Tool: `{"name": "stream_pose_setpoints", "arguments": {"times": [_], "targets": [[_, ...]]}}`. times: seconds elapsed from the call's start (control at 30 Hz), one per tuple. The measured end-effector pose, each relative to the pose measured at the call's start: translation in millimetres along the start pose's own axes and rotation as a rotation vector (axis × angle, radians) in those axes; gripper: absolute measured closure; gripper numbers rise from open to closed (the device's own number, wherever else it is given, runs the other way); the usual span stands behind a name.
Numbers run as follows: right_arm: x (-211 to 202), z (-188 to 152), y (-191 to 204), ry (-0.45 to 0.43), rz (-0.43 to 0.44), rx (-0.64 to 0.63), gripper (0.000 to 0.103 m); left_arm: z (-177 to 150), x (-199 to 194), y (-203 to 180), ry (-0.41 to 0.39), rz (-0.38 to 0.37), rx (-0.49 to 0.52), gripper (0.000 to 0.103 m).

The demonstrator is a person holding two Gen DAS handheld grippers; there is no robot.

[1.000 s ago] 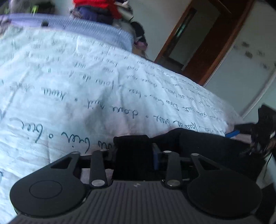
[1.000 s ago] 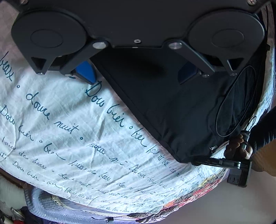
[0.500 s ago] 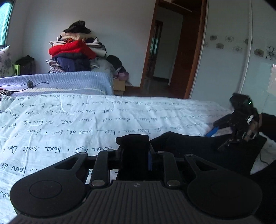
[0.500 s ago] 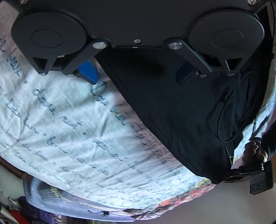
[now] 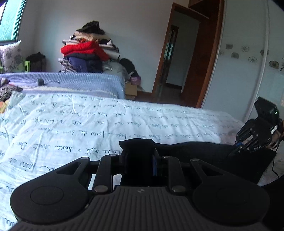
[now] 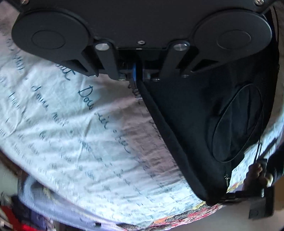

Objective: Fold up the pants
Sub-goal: 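Close the right gripper on the pants while the left gripper holds its edge, then lift the pants with both grippers, raising the held edge off the bed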

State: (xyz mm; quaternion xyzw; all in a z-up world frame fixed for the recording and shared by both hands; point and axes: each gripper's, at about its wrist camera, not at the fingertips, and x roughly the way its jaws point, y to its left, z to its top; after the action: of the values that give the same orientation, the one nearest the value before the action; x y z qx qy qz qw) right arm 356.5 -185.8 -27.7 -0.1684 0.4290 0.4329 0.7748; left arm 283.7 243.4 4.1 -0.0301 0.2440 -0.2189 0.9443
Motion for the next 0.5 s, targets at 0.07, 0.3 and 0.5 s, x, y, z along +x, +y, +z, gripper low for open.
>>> {"name": "stream_pose_setpoints", "arguments": {"times": [0.07, 0.3, 0.5], "targets": [[-23.5, 3.2, 20.9, -0.039, -0.066, -0.045, 0.096, 2.0, -22.1, -6.0, -0.027, -0.009, 0.012, 0.077], [-69.5, -23.7, 91.9, -0.094, -0.085, -0.045, 0.089, -14.0, -93.5, -25.7, -0.087, -0.071, 0.012, 0.077], [-62.6, -21.7, 98.2, -0.054, -0.089, -0.006, 0.095, -17.1, -90.5, -20.7, -0.064, -0.054, -0.034, 0.077]]}}
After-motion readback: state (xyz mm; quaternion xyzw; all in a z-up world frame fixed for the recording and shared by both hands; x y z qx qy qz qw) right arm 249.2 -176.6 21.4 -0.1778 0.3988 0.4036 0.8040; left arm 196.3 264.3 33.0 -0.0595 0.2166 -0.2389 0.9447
